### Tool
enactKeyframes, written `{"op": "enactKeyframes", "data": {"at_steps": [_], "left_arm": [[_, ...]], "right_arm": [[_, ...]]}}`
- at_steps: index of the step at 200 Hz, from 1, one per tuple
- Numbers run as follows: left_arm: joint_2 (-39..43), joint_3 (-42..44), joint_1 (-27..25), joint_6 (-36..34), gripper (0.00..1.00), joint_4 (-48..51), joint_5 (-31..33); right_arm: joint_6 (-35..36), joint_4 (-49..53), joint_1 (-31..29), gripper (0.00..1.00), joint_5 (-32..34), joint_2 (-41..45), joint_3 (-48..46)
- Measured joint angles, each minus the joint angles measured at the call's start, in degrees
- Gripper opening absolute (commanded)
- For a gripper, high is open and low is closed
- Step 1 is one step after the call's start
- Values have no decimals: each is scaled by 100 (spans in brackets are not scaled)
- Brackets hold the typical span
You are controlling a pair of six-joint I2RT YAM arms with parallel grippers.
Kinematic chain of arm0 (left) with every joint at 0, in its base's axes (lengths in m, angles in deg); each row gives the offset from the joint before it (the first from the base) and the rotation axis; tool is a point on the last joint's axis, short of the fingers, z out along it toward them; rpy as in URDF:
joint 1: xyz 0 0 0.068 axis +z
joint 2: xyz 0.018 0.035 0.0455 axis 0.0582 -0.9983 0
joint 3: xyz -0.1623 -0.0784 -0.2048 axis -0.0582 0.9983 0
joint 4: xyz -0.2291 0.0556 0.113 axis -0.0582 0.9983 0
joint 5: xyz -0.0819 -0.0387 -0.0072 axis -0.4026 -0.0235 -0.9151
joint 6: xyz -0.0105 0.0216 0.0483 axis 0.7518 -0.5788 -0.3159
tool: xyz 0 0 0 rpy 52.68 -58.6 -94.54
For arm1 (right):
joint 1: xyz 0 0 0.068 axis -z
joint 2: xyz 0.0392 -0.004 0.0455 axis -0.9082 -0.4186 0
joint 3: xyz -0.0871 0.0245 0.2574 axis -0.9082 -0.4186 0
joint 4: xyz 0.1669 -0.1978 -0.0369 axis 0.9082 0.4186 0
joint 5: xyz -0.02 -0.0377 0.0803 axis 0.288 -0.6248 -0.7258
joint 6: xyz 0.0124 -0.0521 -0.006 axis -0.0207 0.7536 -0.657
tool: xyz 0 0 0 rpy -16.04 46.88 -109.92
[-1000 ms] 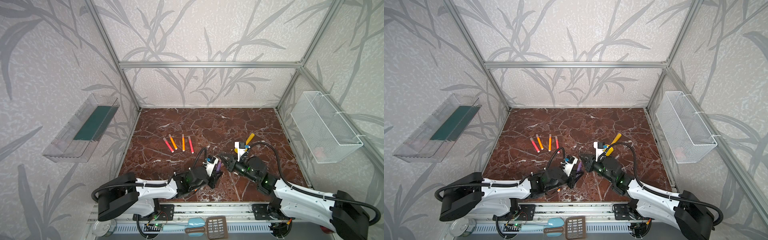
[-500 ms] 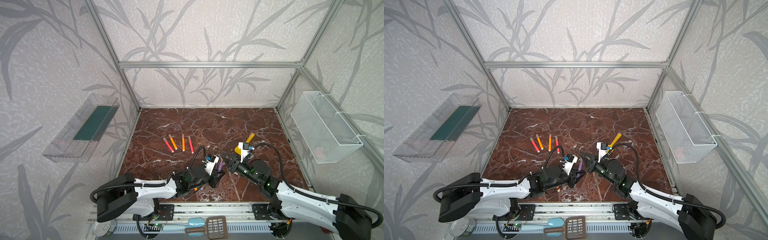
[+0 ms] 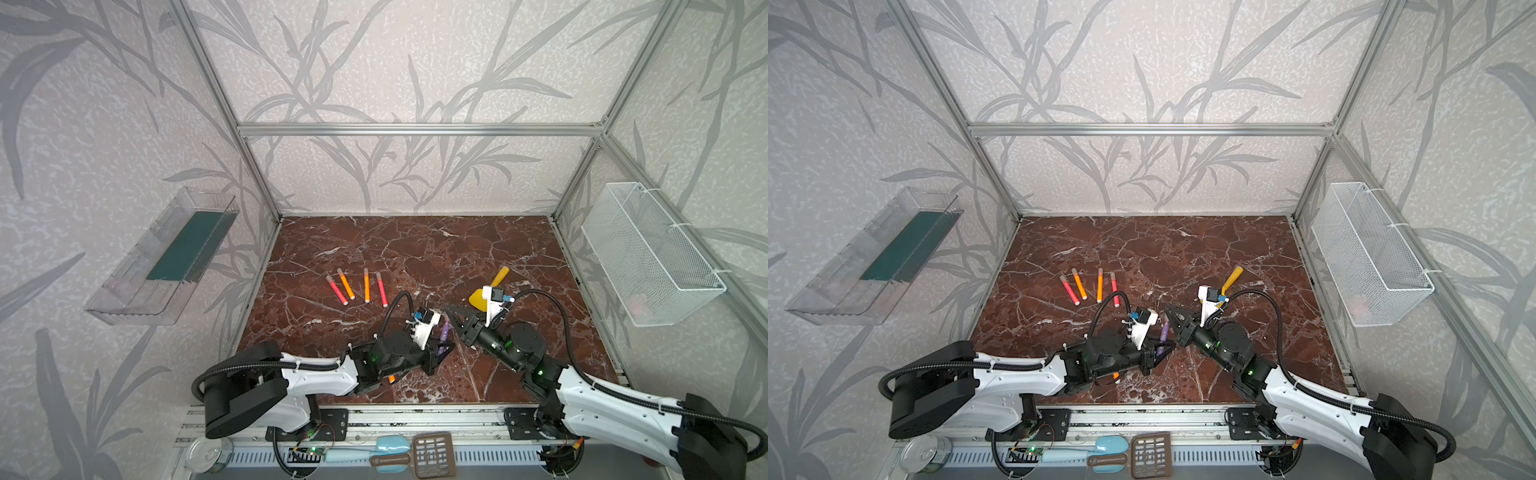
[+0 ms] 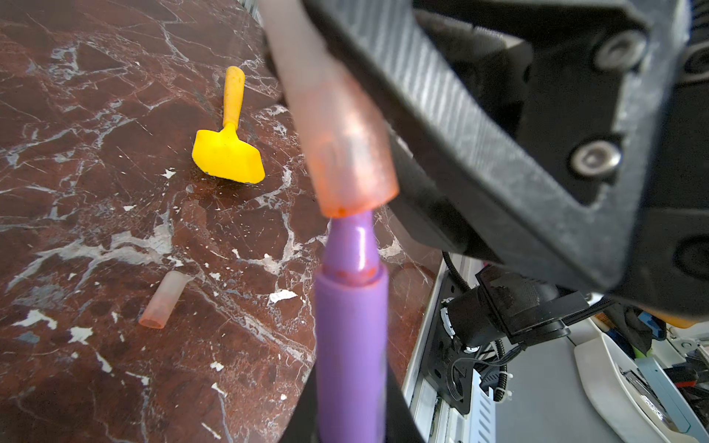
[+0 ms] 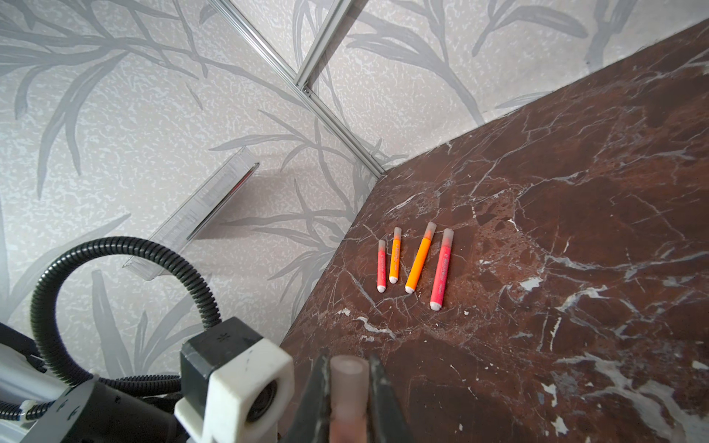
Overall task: Insert the pens into the pen caps
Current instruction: 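Lower the pale cap onto the purple marker tip with the right gripper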
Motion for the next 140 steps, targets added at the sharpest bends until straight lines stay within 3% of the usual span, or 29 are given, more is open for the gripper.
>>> {"op": "enactKeyframes", "data": {"at_steps": [140], "left_arm": [[-42, 96, 31, 15, 0, -354, 13]], "right_arm": [[-83, -26, -39, 0, 57, -101, 79]]}}
